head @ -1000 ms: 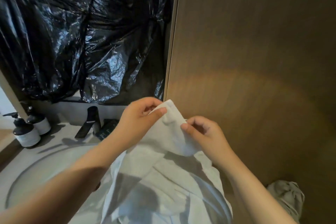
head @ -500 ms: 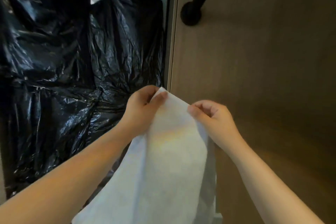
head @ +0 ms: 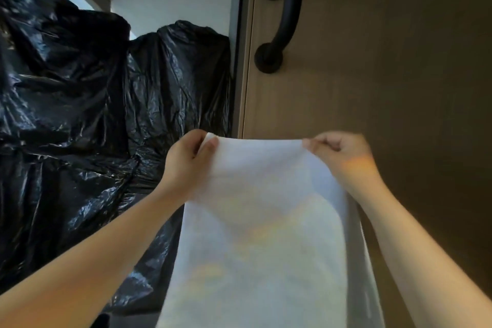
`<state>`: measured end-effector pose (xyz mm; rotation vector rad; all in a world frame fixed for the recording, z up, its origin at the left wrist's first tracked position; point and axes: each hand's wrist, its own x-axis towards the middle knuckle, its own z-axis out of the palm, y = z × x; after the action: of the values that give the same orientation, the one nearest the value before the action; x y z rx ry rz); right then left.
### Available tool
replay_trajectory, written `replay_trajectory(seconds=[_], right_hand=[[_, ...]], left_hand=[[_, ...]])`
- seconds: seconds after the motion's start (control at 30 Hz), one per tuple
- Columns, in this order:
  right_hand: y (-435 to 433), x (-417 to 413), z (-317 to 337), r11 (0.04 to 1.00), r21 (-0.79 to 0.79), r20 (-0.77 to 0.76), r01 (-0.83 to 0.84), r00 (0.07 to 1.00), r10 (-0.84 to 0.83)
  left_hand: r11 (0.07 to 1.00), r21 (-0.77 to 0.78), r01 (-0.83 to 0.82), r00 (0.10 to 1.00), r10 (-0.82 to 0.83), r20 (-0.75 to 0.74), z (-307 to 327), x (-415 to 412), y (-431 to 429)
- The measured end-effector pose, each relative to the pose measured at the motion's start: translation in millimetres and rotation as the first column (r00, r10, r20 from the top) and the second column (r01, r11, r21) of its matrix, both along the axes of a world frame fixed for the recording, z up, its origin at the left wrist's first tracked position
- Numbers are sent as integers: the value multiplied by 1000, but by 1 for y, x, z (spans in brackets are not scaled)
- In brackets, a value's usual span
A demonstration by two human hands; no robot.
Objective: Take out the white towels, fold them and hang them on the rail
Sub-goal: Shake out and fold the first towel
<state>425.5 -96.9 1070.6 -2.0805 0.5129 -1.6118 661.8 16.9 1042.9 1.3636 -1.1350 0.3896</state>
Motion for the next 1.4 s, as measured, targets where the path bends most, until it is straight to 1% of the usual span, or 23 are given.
replay_trajectory(seconds=[0.1,0.17,0.2,0.27,0.33,0.47,0.53,0.67,0.73,0.87,0.97,1.03,1.1,1.2,1.3,1.4], right_hand=[[4,10,31,987,-155,-60,36,997,-46],[7,13,33,980,-198,-118,30,991,-54],[6,14,31,977,-207,-132,44,989,-72],[4,11,26,970,-221,-148,105,979,-139],[1,6,17,964,-223,-199,144,961,-189],[-4,-4,-4,980,-160,-277,116,948,-157],[-8,-10,-14,985,-118,-272,123,950,-152],[-15,-27,-31,992,-31,-273,125,953,-128],[-17,-36,-36,993,-14,-278,119,953,-118],[-20,-48,-39,992,13,-247,122,962,-116],[-15,-49,-39,991,-25,-196,133,971,-135],[-7,-45,-34,985,-77,-134,152,978,-162],[4,-39,-24,983,-113,-113,147,981,-160],[18,-30,-12,991,-119,-119,62,990,-76],[25,-22,-8,995,-96,-108,-40,994,29],[31,-16,-9,991,-87,-126,-103,988,92]], left_hand=[[999,-44,-5,995,1,-97,4,-1,-2],[999,-38,-7,987,1,-159,6,0,-2],[999,-34,-12,986,7,-166,5,1,-1],[999,-39,-29,988,22,-153,5,1,2],[997,-68,-32,993,24,-118,5,0,6],[995,-90,-42,999,40,-29,5,1,10],[996,-73,-59,998,58,-17,-1,4,11],[994,-6,-105,993,105,-57,-20,13,11],[992,15,-127,990,128,-57,-23,13,10],[993,12,-121,990,121,-74,-17,7,9],[990,-7,-143,989,142,-27,-17,2,11],[989,-1,-149,989,149,-20,-17,-4,12],[988,10,-153,988,153,-13,-16,-11,15],[994,-37,-100,995,99,-26,-13,-26,21],[991,-128,29,995,-40,-88,-12,-44,27],[983,-109,145,988,-151,-44,-12,-59,29]])
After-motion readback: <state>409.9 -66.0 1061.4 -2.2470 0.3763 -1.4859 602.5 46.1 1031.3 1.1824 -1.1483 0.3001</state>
